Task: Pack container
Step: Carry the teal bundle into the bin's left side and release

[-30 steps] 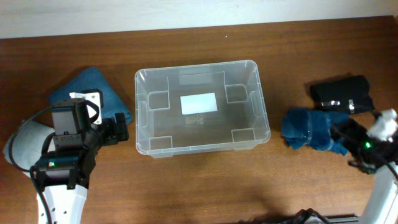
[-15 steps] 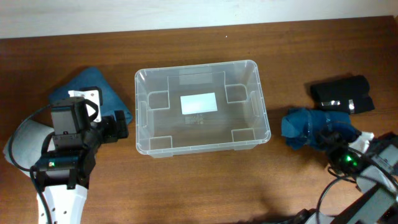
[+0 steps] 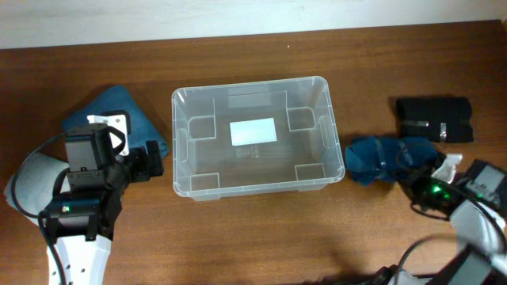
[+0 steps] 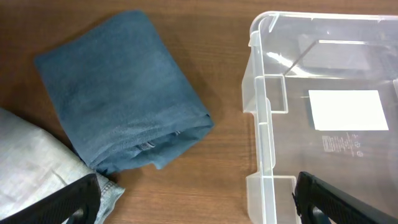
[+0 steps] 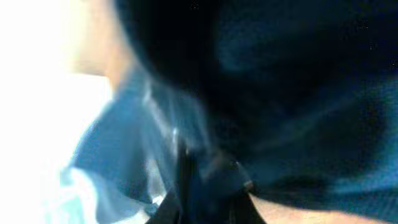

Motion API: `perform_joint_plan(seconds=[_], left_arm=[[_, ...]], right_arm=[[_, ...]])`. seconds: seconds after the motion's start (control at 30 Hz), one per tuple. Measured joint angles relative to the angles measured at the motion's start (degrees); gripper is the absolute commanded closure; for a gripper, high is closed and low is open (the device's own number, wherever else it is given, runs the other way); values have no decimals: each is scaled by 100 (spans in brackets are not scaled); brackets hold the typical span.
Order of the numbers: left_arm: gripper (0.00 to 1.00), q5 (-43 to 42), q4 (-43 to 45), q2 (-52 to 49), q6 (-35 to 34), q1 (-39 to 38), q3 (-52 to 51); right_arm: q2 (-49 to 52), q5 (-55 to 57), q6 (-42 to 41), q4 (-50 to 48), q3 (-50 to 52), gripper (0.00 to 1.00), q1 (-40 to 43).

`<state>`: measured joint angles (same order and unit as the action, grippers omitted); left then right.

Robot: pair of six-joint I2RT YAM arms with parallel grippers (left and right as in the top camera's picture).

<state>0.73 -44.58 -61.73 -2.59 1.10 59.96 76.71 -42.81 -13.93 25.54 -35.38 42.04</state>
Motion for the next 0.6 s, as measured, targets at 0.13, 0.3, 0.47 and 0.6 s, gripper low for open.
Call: perform_joint_plan(seconds=[0.13, 0.3, 0.47, 0.6], left_arm=[[1, 0, -22, 0, 0, 0, 0], [1, 85, -181, 0, 0, 59, 4], [1, 168, -514, 0, -39, 695, 4], [1, 170, -627, 0, -114, 1434, 4]], right_arm=[[-833, 181, 476, 1292, -1281, 96, -275], [-1213, 662, 1078, 2308, -3220, 96, -1556], [-1152, 1182, 1357, 2264, -3803, 96, -3598], [-428, 1543, 1394, 1976, -3803, 96, -5270]])
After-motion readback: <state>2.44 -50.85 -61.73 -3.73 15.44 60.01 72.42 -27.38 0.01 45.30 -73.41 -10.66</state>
